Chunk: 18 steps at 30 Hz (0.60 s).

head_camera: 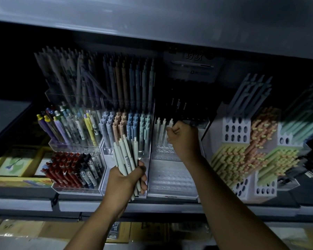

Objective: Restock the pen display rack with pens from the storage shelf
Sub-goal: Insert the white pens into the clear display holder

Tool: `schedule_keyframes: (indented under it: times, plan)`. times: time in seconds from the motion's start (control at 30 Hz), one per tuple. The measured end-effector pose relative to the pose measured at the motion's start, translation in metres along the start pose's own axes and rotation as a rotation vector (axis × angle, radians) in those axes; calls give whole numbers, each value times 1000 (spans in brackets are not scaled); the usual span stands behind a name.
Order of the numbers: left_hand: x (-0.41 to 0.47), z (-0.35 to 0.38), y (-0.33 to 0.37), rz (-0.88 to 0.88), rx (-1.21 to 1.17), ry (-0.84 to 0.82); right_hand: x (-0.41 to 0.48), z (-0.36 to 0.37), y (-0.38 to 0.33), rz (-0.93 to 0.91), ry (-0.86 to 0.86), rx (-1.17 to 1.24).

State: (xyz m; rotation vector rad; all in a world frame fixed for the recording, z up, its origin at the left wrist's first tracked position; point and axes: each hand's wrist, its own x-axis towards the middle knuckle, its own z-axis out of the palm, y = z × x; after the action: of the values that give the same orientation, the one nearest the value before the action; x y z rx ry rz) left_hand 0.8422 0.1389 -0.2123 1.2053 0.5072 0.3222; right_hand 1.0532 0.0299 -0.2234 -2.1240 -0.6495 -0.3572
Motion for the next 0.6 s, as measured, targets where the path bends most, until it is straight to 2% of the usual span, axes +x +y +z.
schedule_keyframes:
  times: [0.17,0.43,0.6]
  plan:
    - [0,3,-1,0,-5,6,2,3,0,152,-52,34]
    - [-2,9,-1,-2,-3,4,6,5,-6,59,-73,-142]
    - [-2,10,-1,-4,2,1,2,4,-4,156,-81,-7]
